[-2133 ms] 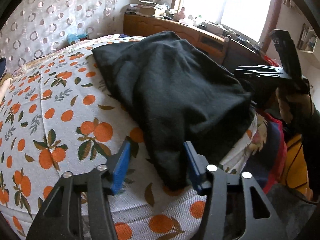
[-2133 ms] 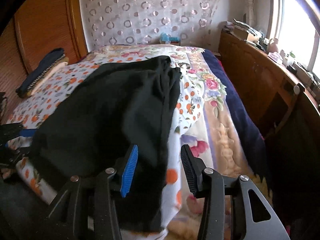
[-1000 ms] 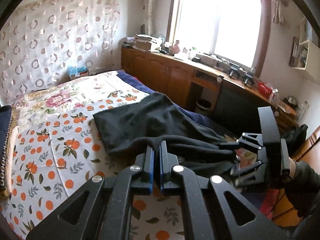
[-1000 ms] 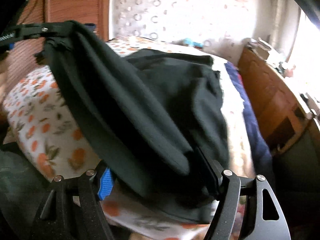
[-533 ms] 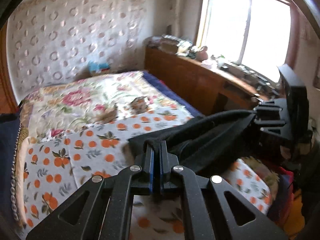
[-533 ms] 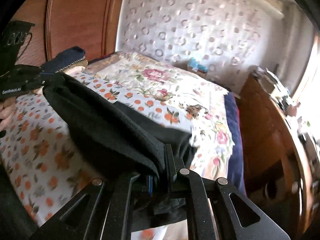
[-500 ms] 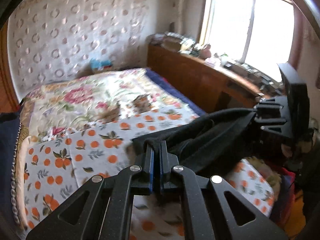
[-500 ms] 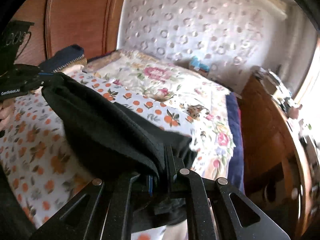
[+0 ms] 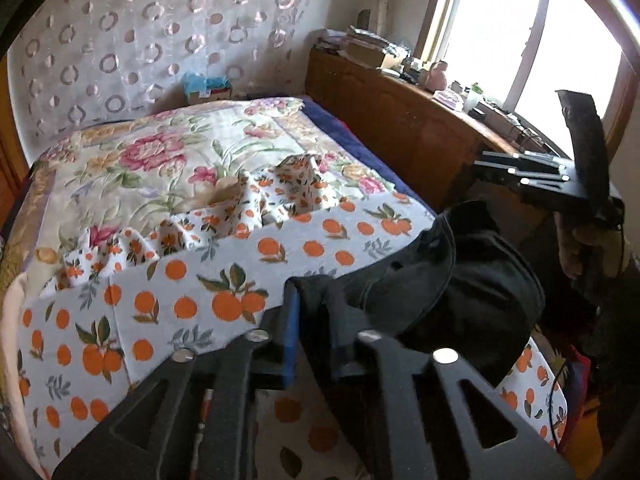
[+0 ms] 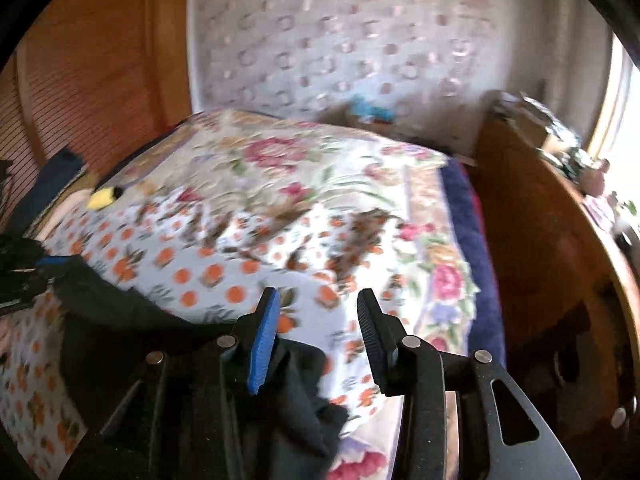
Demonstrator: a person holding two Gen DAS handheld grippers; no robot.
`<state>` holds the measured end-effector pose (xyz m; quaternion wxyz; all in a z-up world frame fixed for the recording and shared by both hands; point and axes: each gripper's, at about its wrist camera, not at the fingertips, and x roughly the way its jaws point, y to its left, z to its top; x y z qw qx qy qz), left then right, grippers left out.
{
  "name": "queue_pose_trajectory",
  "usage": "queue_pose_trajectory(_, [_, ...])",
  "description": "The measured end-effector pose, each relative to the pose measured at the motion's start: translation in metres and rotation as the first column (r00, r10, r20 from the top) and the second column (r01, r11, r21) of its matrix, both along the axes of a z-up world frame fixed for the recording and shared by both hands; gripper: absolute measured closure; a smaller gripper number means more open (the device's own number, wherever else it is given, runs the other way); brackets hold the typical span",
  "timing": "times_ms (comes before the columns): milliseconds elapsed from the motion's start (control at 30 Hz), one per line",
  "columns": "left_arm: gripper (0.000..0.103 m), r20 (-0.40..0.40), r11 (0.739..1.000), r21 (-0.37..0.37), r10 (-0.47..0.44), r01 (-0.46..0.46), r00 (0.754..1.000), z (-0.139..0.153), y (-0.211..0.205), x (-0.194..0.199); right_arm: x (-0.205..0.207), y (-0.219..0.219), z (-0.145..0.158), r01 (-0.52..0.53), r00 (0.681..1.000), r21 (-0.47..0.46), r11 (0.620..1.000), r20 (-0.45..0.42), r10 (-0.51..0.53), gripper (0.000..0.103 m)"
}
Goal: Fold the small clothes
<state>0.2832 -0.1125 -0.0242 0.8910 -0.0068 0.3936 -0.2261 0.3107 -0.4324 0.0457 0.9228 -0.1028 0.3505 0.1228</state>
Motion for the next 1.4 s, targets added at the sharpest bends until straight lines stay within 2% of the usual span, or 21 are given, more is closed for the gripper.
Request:
queue_pose_trajectory(100, [0.044, 0.049, 1.0, -0.006, 0.01, -0.009, 0.999, 0.011, 0.004, -0.004, -0.02, -0.004, -0.006, 0.016, 1.0, 0.028, 0.999, 0.004, -0.016, 0.059])
queue_pose_trajectory(167, [0.039, 0.043, 1.0, -0.024, 0.002, -0.001, 0.999, 0.012, 0.009, -0.006, -0.038, -0.004, -0.012, 0.033, 0.999, 0.05, 0.998, 0.009, -0.034, 0.042])
queue_pose_trajectory(333, [0.035, -0.011, 0.999, 0.016, -0.052, 0.052, 0.999, -0.012, 0.005, -0.018, -0.071, -0.005, -0.039, 0.025, 0.999, 0.126, 0.992, -0.049, -0.019, 0.032])
queue_pose_trajectory(467, [0.035, -0.073, 0.997, 0.051, -0.063, 0.066, 0.995, -0.037, -0.007, -0.01, -0.082, -0.007, -0.066, 0.067, 0.991, 0.187, 0.98, -0.128, -0.044, 0.027])
queue_pose_trajectory(700, [0.035, -0.161, 0.996, 0.014, -0.08, 0.083, 0.984, -0.061, -0.018, 0.011, -0.058, -0.01, -0.085, 0.125, 0.974, 0.217, 0.968, -0.213, -0.078, 0.022])
queue_pose_trajectory(833, [0.034, -0.148, 0.996, 0.012, -0.086, 0.089, 0.985, -0.058, -0.025, 0.013, -0.051, -0.005, -0.085, 0.113, 0.976, 0.216, 0.97, -0.209, -0.067, 0.023])
queue_pose_trajectory(900, [0.034, -0.148, 0.996, 0.001, -0.087, 0.088, 0.985, -0.059, -0.027, 0.015, -0.05, -0.007, -0.086, 0.116, 0.974, 0.237, 0.965, -0.217, -0.063, 0.026])
queue_pose_trajectory(933, [0.034, -0.146, 0.996, -0.008, -0.09, 0.089, 0.985, -0.059, -0.028, 0.016, -0.051, -0.007, -0.085, 0.11, 0.976, 0.244, 0.963, -0.212, -0.058, 0.031])
queue_pose_trajectory(1000, [0.052, -0.149, 0.994, -0.038, -0.11, 0.105, 0.983, -0.059, -0.03, 0.019, -0.056, -0.004, -0.086, 0.091, 0.979, 0.238, 0.967, -0.2, -0.043, 0.039])
queue_pose_trajectory(1033, [0.054, -0.153, 0.993, -0.051, -0.114, 0.107, 0.982, -0.06, -0.03, 0.02, -0.056, -0.003, -0.086, 0.081, 0.98, 0.24, 0.967, -0.198, -0.033, 0.045])
queue_pose_trajectory(1067, [0.063, -0.157, 0.993, -0.057, -0.113, 0.105, 0.981, -0.06, -0.031, 0.021, -0.056, -0.003, -0.087, 0.073, 0.979, 0.248, 0.966, -0.205, -0.022, 0.047])
queue_pose_trajectory(1100, [0.08, -0.163, 0.992, -0.072, -0.118, 0.107, 0.98, -0.059, -0.031, 0.022, -0.055, -0.005, -0.09, 0.076, 0.977, 0.256, 0.964, -0.211, -0.021, 0.047])
queue_pose_trajectory(1167, [0.085, -0.177, 0.988, -0.11, -0.127, 0.109, 0.976, -0.06, -0.028, 0.025, -0.053, -0.008, -0.091, 0.057, 0.977, 0.279, 0.958, -0.211, 0.003, 0.062])
queue_pose_trajectory(1233, [0.087, -0.152, 0.984, -0.139, -0.131, 0.11, 0.98, -0.052, -0.025, 0.02, -0.055, -0.013, -0.089, 0.048, 0.98, 0.311, 0.949, -0.201, 0.016, 0.077])
queue_pose_trajectory(1400, [0.089, -0.045, 0.971, -0.212, -0.118, 0.106, 0.992, -0.01, -0.006, -0.005, -0.07, -0.008, -0.065, 0.0, 0.994, 0.277, 0.961, -0.107, 0.031, 0.081])
